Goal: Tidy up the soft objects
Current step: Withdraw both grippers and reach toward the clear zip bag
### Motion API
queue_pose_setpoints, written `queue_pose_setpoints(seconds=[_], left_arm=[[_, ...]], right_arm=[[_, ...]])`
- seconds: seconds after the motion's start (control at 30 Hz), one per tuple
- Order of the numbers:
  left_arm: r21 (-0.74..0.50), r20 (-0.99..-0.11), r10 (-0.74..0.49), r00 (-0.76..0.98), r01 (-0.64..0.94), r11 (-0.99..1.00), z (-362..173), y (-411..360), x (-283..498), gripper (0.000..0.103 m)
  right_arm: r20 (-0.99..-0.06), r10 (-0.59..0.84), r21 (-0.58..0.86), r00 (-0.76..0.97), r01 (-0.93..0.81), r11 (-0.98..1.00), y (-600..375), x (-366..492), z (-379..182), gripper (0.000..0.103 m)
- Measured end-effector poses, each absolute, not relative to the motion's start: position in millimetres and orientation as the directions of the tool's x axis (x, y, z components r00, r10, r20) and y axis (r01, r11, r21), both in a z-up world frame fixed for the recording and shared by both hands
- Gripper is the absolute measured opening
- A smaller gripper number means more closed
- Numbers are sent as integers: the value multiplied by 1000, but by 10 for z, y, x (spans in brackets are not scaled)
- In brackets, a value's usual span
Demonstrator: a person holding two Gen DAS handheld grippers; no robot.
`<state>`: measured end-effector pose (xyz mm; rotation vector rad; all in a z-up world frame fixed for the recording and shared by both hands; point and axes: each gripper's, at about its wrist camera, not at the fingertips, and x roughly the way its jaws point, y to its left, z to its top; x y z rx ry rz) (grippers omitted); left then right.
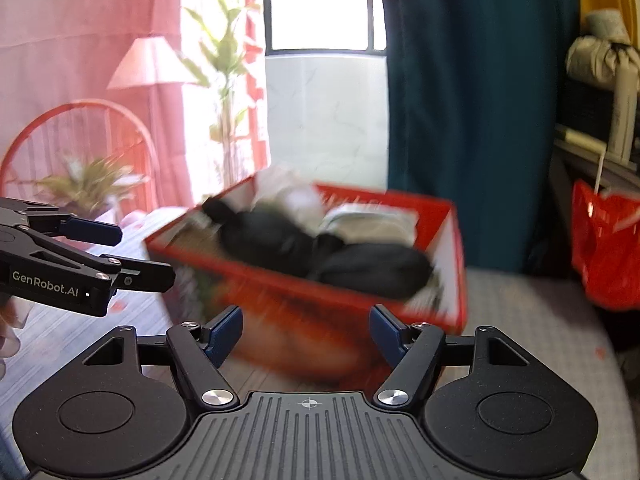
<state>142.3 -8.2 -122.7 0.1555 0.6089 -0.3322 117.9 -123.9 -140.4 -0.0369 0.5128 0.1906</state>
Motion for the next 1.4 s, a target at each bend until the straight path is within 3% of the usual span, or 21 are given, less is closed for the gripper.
queue_pose_setpoints(seconds=[0.13, 0.27, 0.53, 0.8, 1.4], left_arm=[[39, -618, -256, 743, 355, 934, -1496, -32, 1101, 88], [-44, -668, -277, 690, 336, 941, -1793, 68, 905, 86], [-97, -733, -308, 607, 355, 930, -2184, 49, 882, 74], [-123, -763, -325, 559, 368, 922, -2394, -47, 944, 56], [-154, -743, -343, 575, 352, 923, -2451, -197, 1168, 55]], right_arm=[[-559, 206, 52, 803, -213, 976, -1161, 888, -1689, 63], [-639, 217, 70, 738, -225, 972, -1067, 660, -2027, 61], [-723, 222, 92, 655, -227, 970, -965, 555, -2353, 58], [-724, 238, 75, 648, -269, 960, -908, 594, -2411, 55], [-702, 184, 79, 688, -181, 980, -1161, 859, -2426, 51]])
